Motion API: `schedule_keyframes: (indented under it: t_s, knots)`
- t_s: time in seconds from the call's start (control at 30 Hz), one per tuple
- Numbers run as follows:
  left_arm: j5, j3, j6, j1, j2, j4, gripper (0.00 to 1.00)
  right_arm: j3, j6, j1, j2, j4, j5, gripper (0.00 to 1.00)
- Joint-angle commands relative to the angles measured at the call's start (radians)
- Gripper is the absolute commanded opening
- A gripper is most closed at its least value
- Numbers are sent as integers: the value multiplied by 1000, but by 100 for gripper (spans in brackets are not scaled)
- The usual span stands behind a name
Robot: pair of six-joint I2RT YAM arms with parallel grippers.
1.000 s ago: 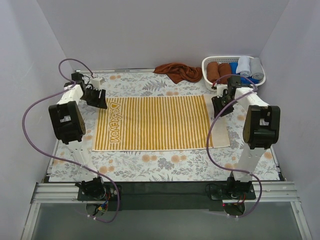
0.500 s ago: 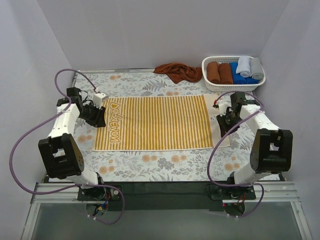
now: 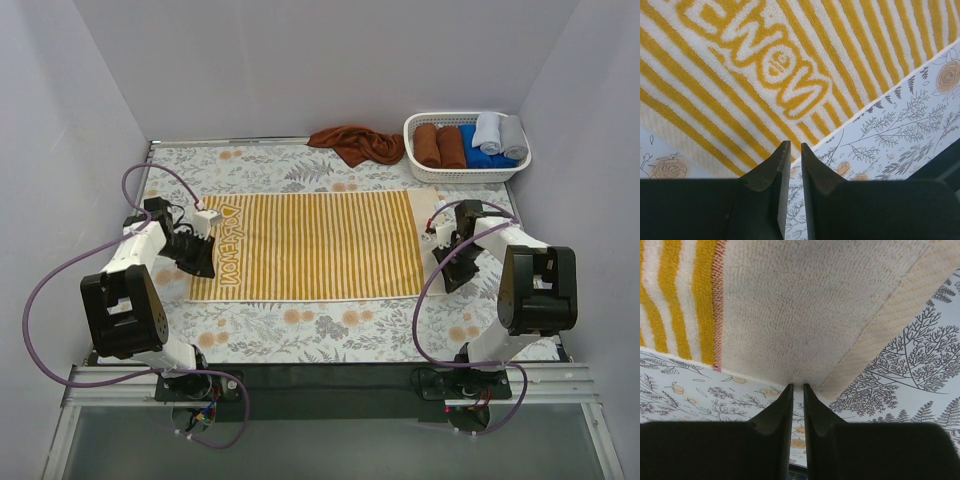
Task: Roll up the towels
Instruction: Fold the towel
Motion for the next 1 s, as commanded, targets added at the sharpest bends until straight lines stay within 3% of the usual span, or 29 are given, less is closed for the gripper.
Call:
schedule_keyframes:
  t_s: [0.0, 0.33, 0.97]
  knots:
    - [-3, -8, -24, 7, -7, 40, 13, -15, 18, -7, 13, 44, 42, 17]
    - [-26, 0, -49, 42, 75, 40, 4, -32, 29, -7, 35, 64, 53, 17]
    - [-359, -60, 11, 168, 184, 112, 0, -66, 38, -12, 110, 83, 179, 15]
